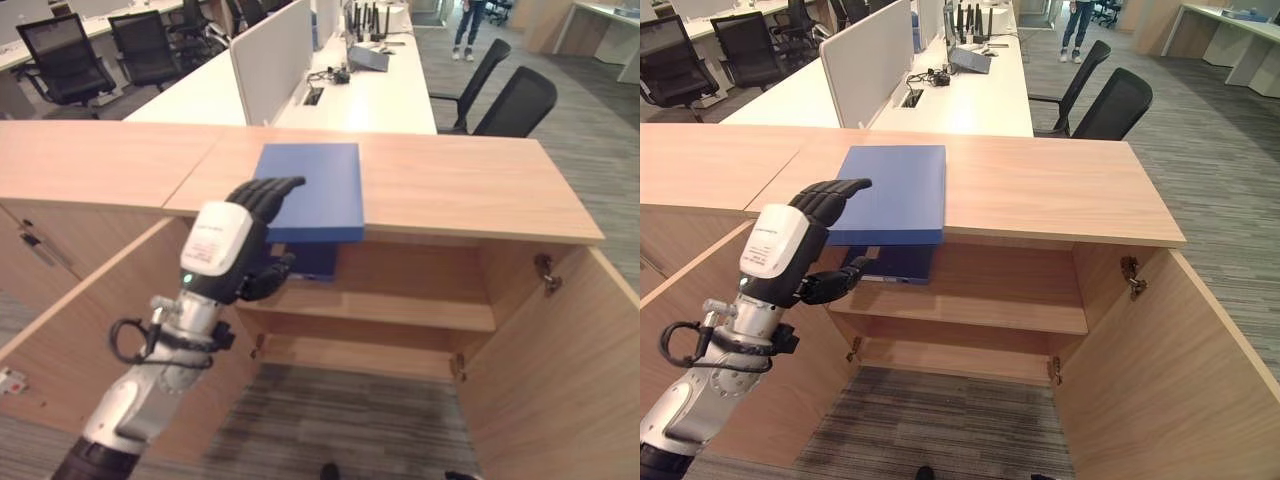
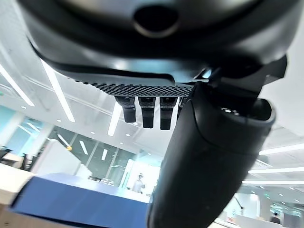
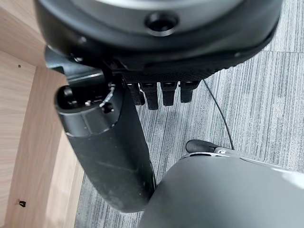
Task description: Put the empty folder in the office cabinet
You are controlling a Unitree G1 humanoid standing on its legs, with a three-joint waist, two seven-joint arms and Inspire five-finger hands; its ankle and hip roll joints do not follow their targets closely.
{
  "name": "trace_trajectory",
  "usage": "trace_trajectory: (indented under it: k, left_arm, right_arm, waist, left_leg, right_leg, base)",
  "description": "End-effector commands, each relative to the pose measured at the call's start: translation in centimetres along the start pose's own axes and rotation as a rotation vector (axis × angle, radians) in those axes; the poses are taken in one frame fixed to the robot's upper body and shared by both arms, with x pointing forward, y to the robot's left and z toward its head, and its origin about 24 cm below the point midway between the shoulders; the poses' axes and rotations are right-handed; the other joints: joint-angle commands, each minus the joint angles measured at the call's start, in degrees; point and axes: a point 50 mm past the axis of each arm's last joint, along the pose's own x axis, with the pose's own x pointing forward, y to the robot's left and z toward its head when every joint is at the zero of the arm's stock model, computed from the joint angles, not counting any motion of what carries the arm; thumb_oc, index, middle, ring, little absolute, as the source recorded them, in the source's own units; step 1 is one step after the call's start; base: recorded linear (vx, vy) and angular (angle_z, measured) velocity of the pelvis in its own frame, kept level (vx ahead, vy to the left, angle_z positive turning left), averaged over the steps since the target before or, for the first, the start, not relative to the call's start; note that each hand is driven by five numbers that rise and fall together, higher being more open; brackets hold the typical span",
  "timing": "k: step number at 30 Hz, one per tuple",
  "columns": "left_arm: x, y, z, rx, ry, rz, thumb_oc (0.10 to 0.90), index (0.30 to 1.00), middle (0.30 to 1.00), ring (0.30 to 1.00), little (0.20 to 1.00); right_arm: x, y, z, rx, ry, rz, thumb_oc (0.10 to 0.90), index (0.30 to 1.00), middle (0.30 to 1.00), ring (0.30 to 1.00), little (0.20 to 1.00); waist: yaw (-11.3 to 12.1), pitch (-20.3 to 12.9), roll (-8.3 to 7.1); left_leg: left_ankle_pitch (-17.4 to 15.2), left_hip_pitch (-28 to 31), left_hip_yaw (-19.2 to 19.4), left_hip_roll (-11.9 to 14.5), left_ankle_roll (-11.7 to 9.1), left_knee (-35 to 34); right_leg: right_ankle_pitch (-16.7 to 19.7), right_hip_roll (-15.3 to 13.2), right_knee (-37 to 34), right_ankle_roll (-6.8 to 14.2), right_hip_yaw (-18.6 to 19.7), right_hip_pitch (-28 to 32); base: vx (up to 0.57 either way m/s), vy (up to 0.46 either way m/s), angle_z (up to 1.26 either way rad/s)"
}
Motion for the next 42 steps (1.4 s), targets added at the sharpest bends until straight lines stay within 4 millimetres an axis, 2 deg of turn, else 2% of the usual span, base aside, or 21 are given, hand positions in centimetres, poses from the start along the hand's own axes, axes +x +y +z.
trace_trajectory:
  k: [1, 19, 23, 30, 42]
  left_arm:
    - [3.4, 3.7, 0.8, 0.079, -0.117, 0.167, 0.8, 0.9, 0.9, 0.9, 0.9]
    - [4.6, 2.8, -0.4, 0.206, -0.104, 0.114, 0.8, 0.9, 0.9, 0.9, 0.9]
    - [5.1, 2.4, -1.5, 0.291, -0.069, 0.091, 0.8, 0.9, 0.9, 0.9, 0.9]
    - [6.9, 2.4, -2.2, 0.434, -0.076, 0.086, 0.8, 0.9, 0.9, 0.9, 0.9]
    - [7.6, 2.1, -2.7, 0.489, -0.053, 0.087, 0.8, 0.9, 0.9, 0.9, 0.9]
  right_arm:
    - [-0.3, -2.0, -2.1, -0.045, 0.094, -0.043, 0.8, 0.9, 0.9, 0.9, 0.9]
    - [-0.6, -2.9, -3.3, -0.037, 0.144, -0.066, 0.8, 0.9, 0.9, 0.9, 0.9]
    - [-0.6, -3.0, -3.5, -0.035, 0.154, -0.072, 0.8, 0.9, 0.9, 0.9, 0.9]
    - [-0.7, -3.6, -3.6, -0.04, 0.166, -0.086, 0.8, 0.9, 0.9, 0.9, 0.9]
    - [-0.8, -3.7, -4.1, -0.029, 0.185, -0.088, 0.8, 0.9, 0.9, 0.9, 0.9]
  waist:
    - [-0.4, -1.6, -0.05]
    - [-1.3, -2.0, 0.12]
    - [-1.7, -2.1, 0.39]
    - [-2.1, -2.2, 0.69]
    - [-2.5, -2.2, 0.96]
  left_leg:
    - [-8.8, 3.2, -0.1, 0.7, -1.3, -0.4]
    - [-9.2, 3.9, 0.9, 1.1, -1.4, -0.4]
    - [-9.4, 4.1, 1.1, 1.1, -1.4, -0.4]
    - [-9.5, 4.2, 1.3, 1.1, -1.4, -0.4]
    - [-9.7, 4.4, 1.5, 1.1, -1.3, -0.4]
  right_leg:
    - [0.0, -0.8, 0.4, 4.2, -2.5, -2.1]
    - [-0.3, -0.6, 0.4, 4.2, -1.9, -1.8]
    - [-0.5, -0.6, 0.4, 4.3, -1.7, -1.7]
    - [-0.5, -0.7, 0.4, 4.3, -1.9, -1.8]
    - [-0.6, -0.7, 0.4, 4.4, -1.7, -1.6]
  base:
    - [0.0, 0.0, 0.0]
    - [0.0, -0.001, -0.03]
    - [0.0, 0.0, 0.0]
    - [0.0, 0.001, -0.02]
    - [0.0, 0.001, -0.01]
